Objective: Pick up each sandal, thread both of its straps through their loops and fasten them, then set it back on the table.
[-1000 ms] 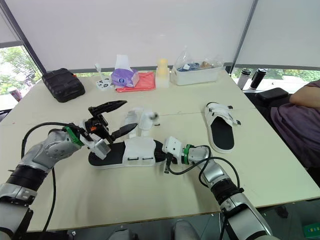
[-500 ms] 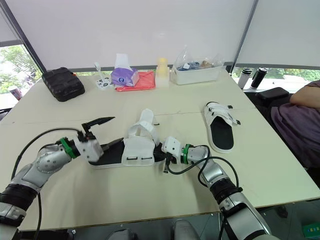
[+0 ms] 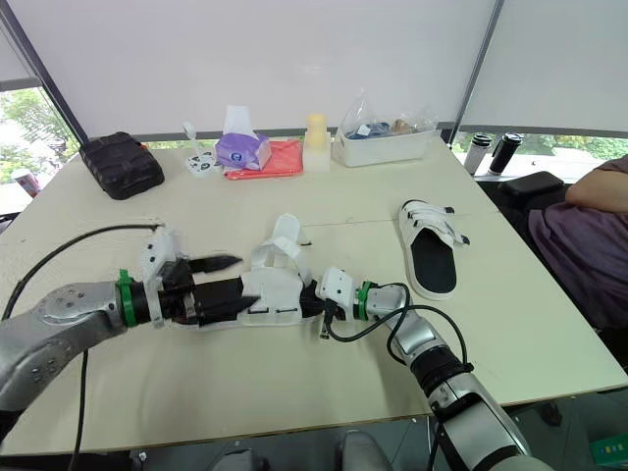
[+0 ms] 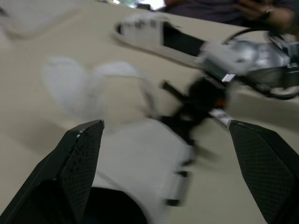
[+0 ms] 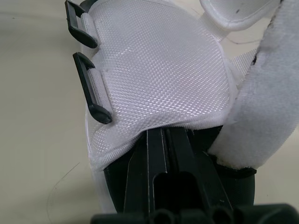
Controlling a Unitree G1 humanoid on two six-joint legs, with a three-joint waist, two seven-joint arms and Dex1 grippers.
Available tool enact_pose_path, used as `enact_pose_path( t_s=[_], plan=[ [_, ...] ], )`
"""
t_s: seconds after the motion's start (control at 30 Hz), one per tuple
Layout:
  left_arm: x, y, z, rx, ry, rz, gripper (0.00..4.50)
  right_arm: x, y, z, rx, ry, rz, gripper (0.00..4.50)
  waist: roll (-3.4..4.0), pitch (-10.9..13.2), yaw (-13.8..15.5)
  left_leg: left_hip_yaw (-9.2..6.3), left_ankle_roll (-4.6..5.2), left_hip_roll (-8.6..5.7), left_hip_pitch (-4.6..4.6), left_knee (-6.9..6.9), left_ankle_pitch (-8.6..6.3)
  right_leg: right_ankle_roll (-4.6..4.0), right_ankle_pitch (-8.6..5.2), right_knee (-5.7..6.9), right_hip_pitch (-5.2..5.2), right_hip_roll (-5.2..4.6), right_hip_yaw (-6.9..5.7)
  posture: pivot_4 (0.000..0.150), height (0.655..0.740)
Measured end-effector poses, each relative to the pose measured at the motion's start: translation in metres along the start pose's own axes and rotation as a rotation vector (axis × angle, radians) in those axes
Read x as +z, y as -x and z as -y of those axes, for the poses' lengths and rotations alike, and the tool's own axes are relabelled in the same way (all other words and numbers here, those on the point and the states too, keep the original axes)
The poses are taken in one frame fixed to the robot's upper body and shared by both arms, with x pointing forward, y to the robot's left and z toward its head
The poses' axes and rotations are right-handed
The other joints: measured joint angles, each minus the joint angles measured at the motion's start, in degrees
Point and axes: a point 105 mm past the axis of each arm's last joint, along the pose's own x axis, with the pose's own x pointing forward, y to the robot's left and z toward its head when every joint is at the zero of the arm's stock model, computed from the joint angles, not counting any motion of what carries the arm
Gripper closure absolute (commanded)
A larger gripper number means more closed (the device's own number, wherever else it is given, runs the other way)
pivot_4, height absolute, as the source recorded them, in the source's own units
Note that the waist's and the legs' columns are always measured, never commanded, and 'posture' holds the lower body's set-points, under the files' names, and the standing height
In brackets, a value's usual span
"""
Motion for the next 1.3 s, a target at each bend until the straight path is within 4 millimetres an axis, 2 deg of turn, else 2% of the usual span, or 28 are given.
enact_pose_path(
  t_s=[0.13, 0.2, 0.27, 0.37, 0.47, 0.57, 0.67, 0.77, 0.83, 0.87, 1.13, 1.3],
  plan=[
    [0.01, -0.023, -0.009, 0.029, 0.078, 0.07, 0.08, 0.001, -0.006, 0.001, 0.006, -0.009, 0.004, 4.5, -0.07, 0.0, 0.1, -1.11, -0.11, -0.22, -0.1, 0.11, 0.06, -0.18, 0.12, -0.47, 0.18, 0.82, 0.17, 0.15, 0.74],
    [0.006, -0.033, -0.013, 0.029, 0.109, 0.062, 0.08, 0.001, -0.008, -0.001, 0.012, -0.012, 0.007, 4.5, 0.04, 0.0, 0.0, -1.46, -0.28, -0.42, 0.08, 0.11, 0.15, -0.2, 0.14, -0.41, 0.67, 0.84, 0.17, 0.15, 0.74],
    [0.0, -0.044, -0.018, 0.031, 0.141, 0.05, 0.08, 0.002, -0.01, -0.002, 0.019, -0.009, 0.008, 4.5, 0.07, 0.0, -0.2, -1.58, -0.31, -0.71, 0.32, 0.08, 0.15, -0.2, 0.13, -0.41, 0.6, 0.91, 0.2, 0.15, 0.74],
    [-0.012, -0.054, -0.026, 0.037, 0.175, 0.009, 0.08, 0.003, -0.011, -0.003, 0.021, -0.008, 0.015, 4.5, 0.14, 0.0, -0.1, -2.67, -0.4, -1.04, 0.3, 0.08, 0.18, -0.2, 0.13, -0.44, 0.74, 1.33, 0.49, 0.15, 0.74],
    [-0.013, -0.062, -0.037, 0.06, 0.181, 0.006, 0.08, 0.003, -0.01, -0.002, 0.015, -0.007, 0.013, 4.5, 0.18, 0.1, -0.1, -3.02, -0.55, -1.06, 0.51, 0.09, 0.26, -0.2, 0.13, -0.46, 0.48, 1.51, 0.5, 0.15, 0.74],
    [-0.015, -0.075, -0.04, 0.049, 0.189, 0.0, 0.08, 0.003, -0.01, -0.002, 0.012, -0.008, 0.013, 4.5, 0.28, 0.1, 0.0, -3.08, -0.57, -1.12, 0.49, 0.09, 0.25, -0.19, 0.13, -0.46, 0.48, 1.51, 0.54, 0.15, 0.74],
    [-0.024, -0.088, -0.039, 0.036, 0.182, -0.034, 1.39, 0.003, -0.011, -0.002, 0.013, -0.008, 0.014, 4.5, 0.29, 0.1, -0.1, -3.12, -0.58, -1.15, 0.26, 0.07, 0.25, -0.19, 0.13, -0.45, 0.51, 1.51, 0.57, 0.15, 0.74],
    [-0.033, -0.094, -0.041, 0.052, 0.151, -0.064, 2.92, 0.003, -0.01, -0.001, 0.011, -0.007, 0.015, 4.5, 0.43, 0.0, -0.1, -3.15, -0.69, -1.15, 0.12, 0.07, 0.32, -0.19, 0.13, -0.45, 0.43, 1.52, 0.57, 0.15, 0.74],
    [-0.032, -0.096, -0.041, 0.058, 0.135, -0.062, 4.05, 0.003, -0.01, -0.001, 0.009, -0.008, 0.015, 4.5, 0.51, -0.1, -0.1, -3.16, -0.78, -1.15, 0.05, 0.06, 0.38, -0.19, 0.14, -0.44, 0.36, 1.52, 0.57, 0.15, 0.74],
    [-0.032, -0.096, -0.042, 0.06, 0.13, -0.063, 4.47, 0.003, -0.01, -0.001, 0.008, -0.008, 0.015, 4.5, 0.53, -0.1, -0.1, -3.16, -0.79, -1.15, 0.05, 0.06, 0.38, -0.19, 0.14, -0.44, 0.36, 1.52, 0.57, 0.15, 0.74],
    [-0.03, -0.094, -0.051, 0.1, 0.142, -0.042, 4.47, 0.003, -0.01, -0.001, 0.006, -0.008, 0.015, 4.5, 0.61, -0.1, -0.1, -3.19, -0.79, -1.16, 0.03, 0.06, 0.38, -0.18, 0.14, -0.44, 0.31, 1.54, 0.56, 0.15, 0.74],
    [-0.011, -0.076, -0.054, -0.011, 0.358, 0.016, 4.47, 0.004, -0.01, -0.001, 0.003, -0.006, 0.016, 4.5, 0.58, -0.1, -0.1, -3.32, -0.78, -1.28, 0.03, 0.08, 0.39, -0.17, 0.14, -0.43, 0.11, 1.62, 0.52, 0.15, 0.74]
  ],
)
